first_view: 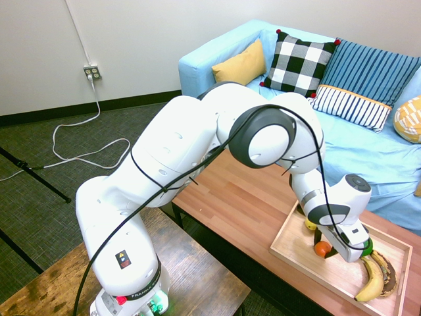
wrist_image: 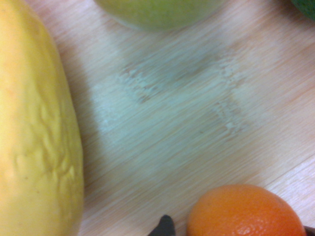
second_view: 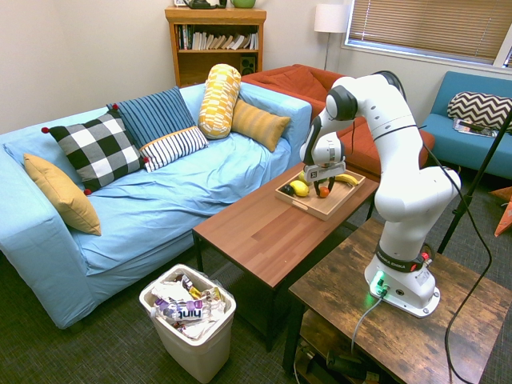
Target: Put the tangerine in the tray
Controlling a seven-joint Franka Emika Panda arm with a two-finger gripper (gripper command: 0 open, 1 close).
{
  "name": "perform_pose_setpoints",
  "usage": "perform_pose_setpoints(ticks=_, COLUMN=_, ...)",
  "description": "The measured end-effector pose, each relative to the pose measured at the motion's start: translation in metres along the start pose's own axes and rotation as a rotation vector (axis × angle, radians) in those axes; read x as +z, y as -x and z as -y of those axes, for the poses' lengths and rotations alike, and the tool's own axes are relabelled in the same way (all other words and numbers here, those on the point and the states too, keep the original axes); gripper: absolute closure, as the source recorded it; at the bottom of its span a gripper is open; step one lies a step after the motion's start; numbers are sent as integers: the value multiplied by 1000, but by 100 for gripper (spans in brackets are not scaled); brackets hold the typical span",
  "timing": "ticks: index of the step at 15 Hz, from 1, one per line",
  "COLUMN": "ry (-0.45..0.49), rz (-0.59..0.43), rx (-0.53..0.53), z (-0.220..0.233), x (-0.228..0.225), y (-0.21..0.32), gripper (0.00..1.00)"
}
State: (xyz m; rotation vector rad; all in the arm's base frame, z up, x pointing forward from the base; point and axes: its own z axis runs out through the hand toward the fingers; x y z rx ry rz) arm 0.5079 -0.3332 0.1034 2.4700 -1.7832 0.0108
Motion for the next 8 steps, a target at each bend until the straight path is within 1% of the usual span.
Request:
perform_pose_setpoints(ticks=4, ry=-14, rz=-6, rx=-11, z=7, x=-12, y=-1, gripper=0)
perform_pose_setpoints(ticks=8, ry=-34, rz=-6, rx=-19, z=10, x=-43, y=-2, gripper=0)
